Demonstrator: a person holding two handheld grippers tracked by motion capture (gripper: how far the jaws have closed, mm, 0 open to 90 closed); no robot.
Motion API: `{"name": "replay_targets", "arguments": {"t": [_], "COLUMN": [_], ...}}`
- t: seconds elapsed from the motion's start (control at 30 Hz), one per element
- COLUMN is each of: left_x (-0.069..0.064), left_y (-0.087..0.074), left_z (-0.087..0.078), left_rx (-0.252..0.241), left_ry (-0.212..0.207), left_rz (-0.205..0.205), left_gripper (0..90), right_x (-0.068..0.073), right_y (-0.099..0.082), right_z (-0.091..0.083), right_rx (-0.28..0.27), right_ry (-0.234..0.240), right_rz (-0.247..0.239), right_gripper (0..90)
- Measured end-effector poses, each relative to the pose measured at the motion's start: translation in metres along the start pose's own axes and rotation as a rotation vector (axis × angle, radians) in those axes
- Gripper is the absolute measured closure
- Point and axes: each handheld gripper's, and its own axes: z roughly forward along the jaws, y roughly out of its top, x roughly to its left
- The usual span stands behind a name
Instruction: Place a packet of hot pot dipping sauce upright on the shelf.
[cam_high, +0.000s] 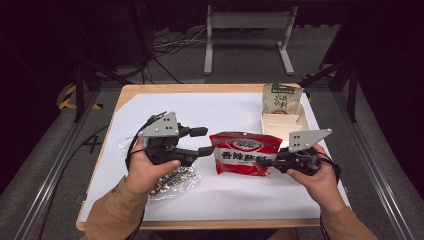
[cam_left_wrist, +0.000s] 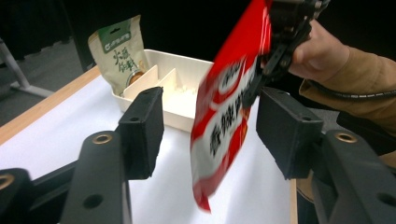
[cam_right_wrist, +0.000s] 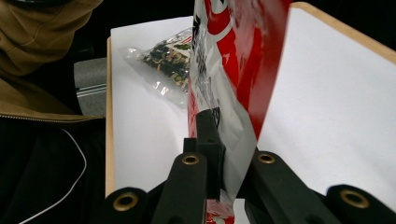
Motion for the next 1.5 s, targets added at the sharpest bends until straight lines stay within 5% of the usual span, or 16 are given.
{"name": "replay_targets", "arguments": {"t": [0.83, 1.5], "left_x": [0.02, 0.029], "left_y": [-0.018, -0.029], "left_z": [-0.029, -0.046], "left_rx": [0.009, 0.043], "left_ry": [0.099, 0.182], "left_rz": [-0.064, -0.123], "left_gripper": [37.7, 35.0], "right_x": [-0.064, -0.117], "right_y": [0.038, 0.03], "right_z": [-0.064, -0.084], "right_rx": [-0.012, -0.013], "right_ry": [-0.156, -0.245], "right_rz": [0.037, 0.079], "right_gripper": [87.2, 87.2]}}
